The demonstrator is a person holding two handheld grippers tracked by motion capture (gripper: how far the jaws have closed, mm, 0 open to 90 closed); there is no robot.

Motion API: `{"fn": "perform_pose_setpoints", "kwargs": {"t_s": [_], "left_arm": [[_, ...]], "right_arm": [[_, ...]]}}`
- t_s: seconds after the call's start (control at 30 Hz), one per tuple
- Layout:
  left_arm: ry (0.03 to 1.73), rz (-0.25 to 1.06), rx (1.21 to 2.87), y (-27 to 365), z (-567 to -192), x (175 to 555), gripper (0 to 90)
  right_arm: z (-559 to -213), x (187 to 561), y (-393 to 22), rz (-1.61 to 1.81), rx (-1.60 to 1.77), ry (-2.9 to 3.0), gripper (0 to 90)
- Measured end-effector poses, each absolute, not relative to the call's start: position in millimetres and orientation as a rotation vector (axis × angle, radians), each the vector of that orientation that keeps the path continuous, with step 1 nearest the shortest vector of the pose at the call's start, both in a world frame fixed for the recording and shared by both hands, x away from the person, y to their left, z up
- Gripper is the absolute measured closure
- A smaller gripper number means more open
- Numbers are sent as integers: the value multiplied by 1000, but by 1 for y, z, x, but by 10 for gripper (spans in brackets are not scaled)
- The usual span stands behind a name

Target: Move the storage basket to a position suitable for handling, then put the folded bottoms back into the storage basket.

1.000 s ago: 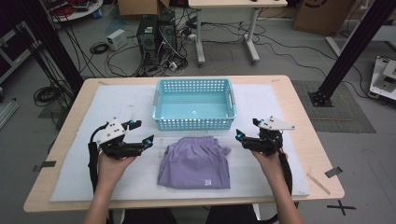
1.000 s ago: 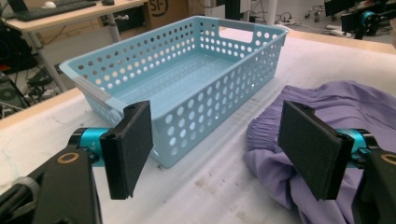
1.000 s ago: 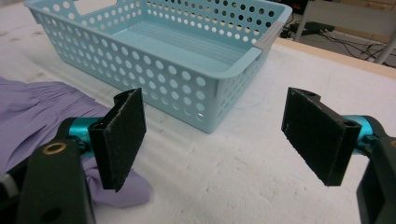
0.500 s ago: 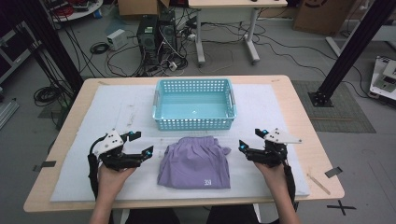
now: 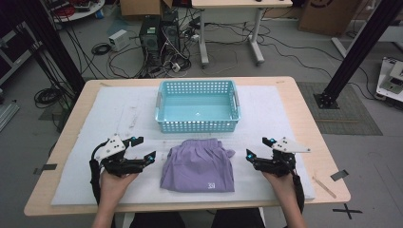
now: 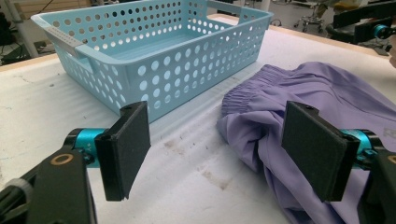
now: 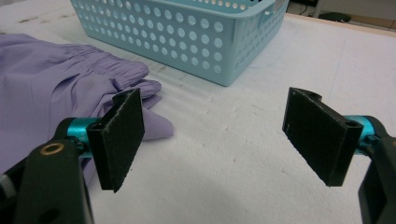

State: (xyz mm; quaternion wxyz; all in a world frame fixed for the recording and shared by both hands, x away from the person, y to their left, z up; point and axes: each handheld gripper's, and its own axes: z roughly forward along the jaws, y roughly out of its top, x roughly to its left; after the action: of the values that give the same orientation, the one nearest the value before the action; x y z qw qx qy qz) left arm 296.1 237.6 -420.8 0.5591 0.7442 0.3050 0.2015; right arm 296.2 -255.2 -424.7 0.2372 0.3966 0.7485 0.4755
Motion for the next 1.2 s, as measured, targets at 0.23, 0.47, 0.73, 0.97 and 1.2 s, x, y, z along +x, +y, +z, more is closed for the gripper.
{"fn": "perform_pose_setpoints", "kwargs": {"t_s": [0.23, 0.47, 0.73, 0.97, 1.2], "left_arm": [[728, 471, 1757, 238, -422, 297, 241], [716, 460, 1754, 234, -420, 295, 241], [705, 450, 1759, 228, -418, 294, 241], [749, 384, 1761, 226, -419, 296, 241], [749, 379, 1765, 227, -420, 296, 241]], "right_arm": [[-426, 297, -252, 1294, 1074, 2068, 214], [-425, 297, -256, 1297, 1087, 2053, 214], [-424, 297, -261, 1302, 1097, 2037, 213], [-425, 298, -261, 1297, 1094, 2038, 214], [-425, 298, -259, 1295, 1093, 2036, 214]]}}
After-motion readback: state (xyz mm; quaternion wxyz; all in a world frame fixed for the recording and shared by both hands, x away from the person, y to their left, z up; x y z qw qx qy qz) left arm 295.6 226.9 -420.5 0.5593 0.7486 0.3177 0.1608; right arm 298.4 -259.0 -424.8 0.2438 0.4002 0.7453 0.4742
